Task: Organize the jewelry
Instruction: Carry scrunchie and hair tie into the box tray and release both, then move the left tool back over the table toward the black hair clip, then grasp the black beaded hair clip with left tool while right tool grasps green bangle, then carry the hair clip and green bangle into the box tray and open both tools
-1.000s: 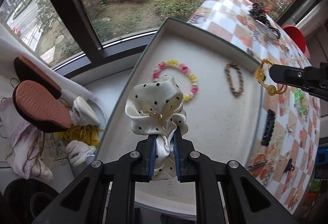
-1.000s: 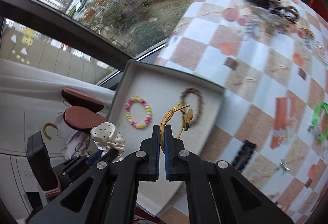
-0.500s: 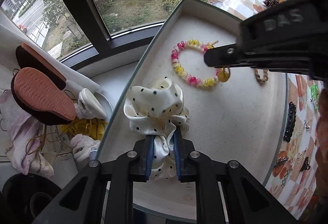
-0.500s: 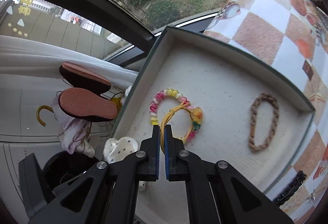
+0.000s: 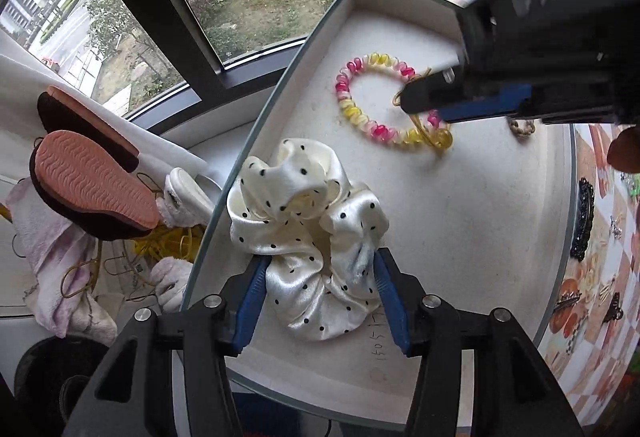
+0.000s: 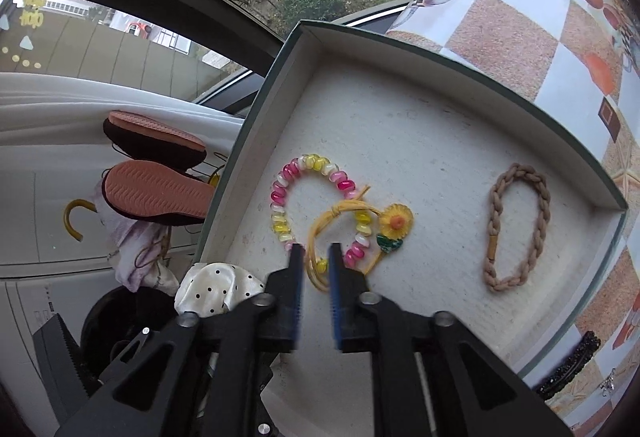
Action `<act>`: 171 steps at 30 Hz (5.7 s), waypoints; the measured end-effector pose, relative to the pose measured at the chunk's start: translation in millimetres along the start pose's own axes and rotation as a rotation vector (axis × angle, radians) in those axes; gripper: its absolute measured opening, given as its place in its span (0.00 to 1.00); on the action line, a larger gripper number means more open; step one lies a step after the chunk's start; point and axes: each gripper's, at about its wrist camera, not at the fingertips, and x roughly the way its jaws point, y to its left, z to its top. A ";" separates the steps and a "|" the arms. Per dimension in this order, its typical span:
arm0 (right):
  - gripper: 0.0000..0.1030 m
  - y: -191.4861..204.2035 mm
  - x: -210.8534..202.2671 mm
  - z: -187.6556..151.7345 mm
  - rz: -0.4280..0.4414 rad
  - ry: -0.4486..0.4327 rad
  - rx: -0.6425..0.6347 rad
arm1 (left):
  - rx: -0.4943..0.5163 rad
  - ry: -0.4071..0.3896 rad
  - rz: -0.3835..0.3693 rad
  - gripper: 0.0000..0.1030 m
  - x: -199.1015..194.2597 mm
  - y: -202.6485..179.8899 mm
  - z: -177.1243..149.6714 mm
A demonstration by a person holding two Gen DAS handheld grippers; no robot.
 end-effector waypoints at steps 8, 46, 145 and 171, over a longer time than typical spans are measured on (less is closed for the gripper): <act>0.60 -13.1 -31.4 -10.6 -0.001 -0.057 0.023 | 0.043 -0.031 0.039 0.99 -14.4 -9.7 -4.4; 1.00 -186.5 -184.5 -187.8 -0.055 -0.323 0.500 | 0.337 -0.053 -0.019 0.99 -73.7 -140.4 -0.7; 0.07 -312.9 -200.7 -196.7 -0.238 -0.379 0.731 | 0.566 -0.010 -0.216 0.33 -43.9 -268.5 1.2; 0.07 -261.2 -200.8 -256.0 -0.206 -0.325 0.716 | 0.582 -0.037 -0.258 0.33 -90.6 -233.2 -28.7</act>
